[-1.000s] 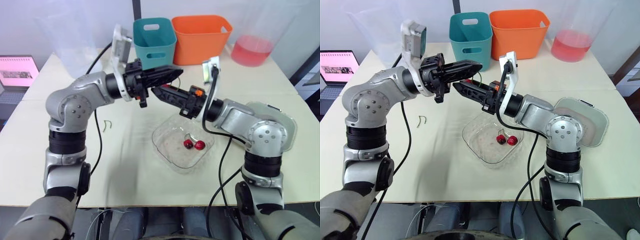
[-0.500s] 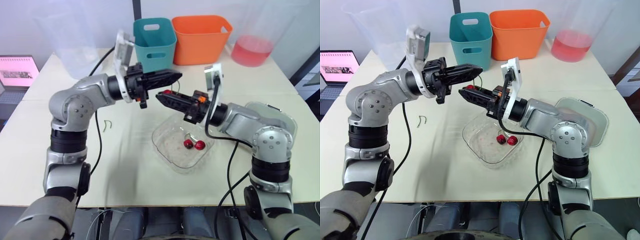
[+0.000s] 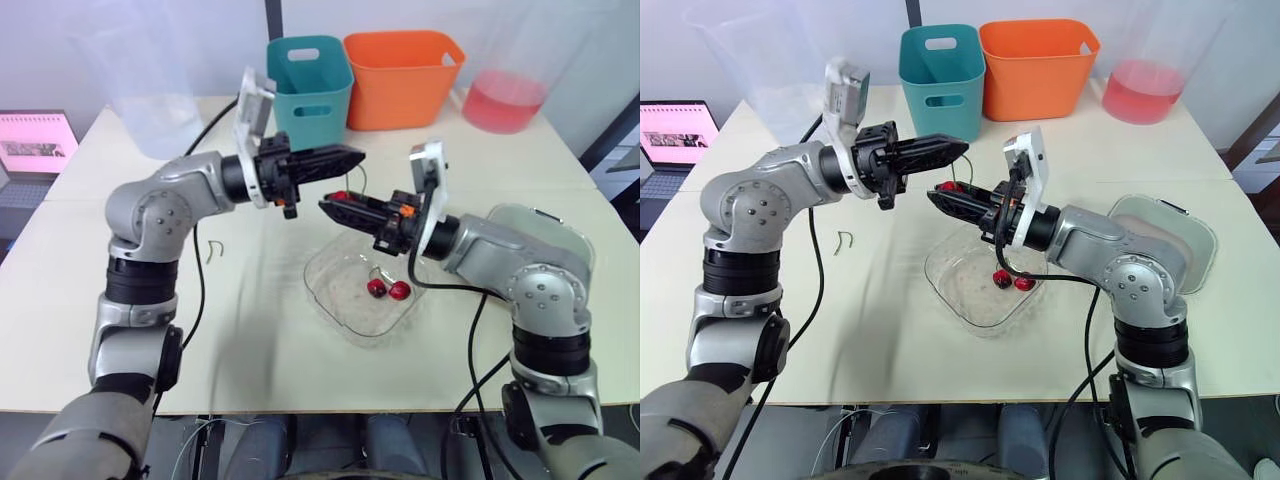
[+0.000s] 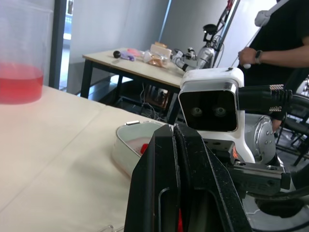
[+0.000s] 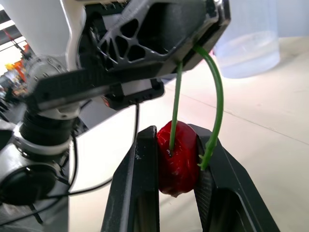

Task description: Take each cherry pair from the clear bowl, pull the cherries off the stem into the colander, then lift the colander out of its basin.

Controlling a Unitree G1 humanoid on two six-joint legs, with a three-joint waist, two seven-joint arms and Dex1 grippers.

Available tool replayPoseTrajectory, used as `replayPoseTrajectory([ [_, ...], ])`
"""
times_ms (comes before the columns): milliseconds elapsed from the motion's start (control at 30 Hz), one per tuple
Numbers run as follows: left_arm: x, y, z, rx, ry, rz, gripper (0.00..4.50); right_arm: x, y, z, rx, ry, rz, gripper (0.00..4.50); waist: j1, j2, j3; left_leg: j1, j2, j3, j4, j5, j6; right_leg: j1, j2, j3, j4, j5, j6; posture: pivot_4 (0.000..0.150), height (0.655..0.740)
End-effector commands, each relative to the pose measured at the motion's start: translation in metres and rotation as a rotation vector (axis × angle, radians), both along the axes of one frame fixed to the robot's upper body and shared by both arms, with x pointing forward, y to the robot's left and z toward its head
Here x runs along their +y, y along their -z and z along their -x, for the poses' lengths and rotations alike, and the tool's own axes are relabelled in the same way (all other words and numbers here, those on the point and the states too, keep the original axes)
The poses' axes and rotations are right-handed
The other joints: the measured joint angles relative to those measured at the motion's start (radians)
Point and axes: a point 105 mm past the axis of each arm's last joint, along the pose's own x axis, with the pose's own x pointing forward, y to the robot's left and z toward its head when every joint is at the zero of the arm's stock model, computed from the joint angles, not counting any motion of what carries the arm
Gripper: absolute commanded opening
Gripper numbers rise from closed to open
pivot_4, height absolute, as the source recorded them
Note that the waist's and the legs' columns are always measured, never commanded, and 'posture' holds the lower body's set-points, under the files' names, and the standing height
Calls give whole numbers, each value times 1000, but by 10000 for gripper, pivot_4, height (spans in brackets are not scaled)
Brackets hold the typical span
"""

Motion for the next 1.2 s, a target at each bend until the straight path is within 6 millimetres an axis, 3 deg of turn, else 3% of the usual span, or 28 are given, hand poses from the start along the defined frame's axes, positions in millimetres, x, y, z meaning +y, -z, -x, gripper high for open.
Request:
replayPoseTrajectory([
  [33, 11, -41, 6, -144, -21, 98, 0, 8, 25, 10, 60, -55, 94, 7593, -1, 0, 0, 0, 0, 0, 0, 0, 0, 0, 0, 0, 0, 0, 0, 1500, 7400],
  [400, 11, -39, 7, -143, -21, 97, 0, 2, 40, -1, 34, 9, 286, 7593, -1, 0, 0, 0, 0, 0, 0, 0, 0, 0, 0, 0, 0, 0, 0, 1500, 7400],
  [600, 12, -38, 7, -140, -24, 95, 0, 1, 19, -2, -5, 3, 244, 7593, 1, 0, 0, 0, 0, 0, 0, 0, 0, 0, 0, 0, 0, 0, 0, 1500, 7400],
  [733, 14, -36, 6, -141, -37, 87, 0, -15, 9, -5, -17, 40, 199, 7593, 4, 0, 0, 0, 0, 0, 0, 0, 0, 0, 0, 0, -1, 0, 0, 1500, 7400],
  [900, 20, -30, 3, -153, -72, 50, 0, -65, -2, -9, -20, 170, 179, 7593, 6, 0, 0, 0, 0, 0, 0, 0, 0, 1, 0, 0, -1, 0, 0, 1500, 7400],
  [1100, 26, -17, 0, -150, -96, 12, 0, -177, -3, -18, -10, 537, 317, 7593, 9, 0, 0, 0, -1, 2, 0, -1, 2, 2, -1, 0, -2, 0, 0, 1500, 7400],
  [1200, 26, -13, 0, -146, -92, 8, 0, -222, 10, -13, 20, 665, 421, 7593, 7, 0, 0, 0, -1, 3, 0, -2, 3, 3, 0, 0, -3, 0, 0, 1500, 7400],
])
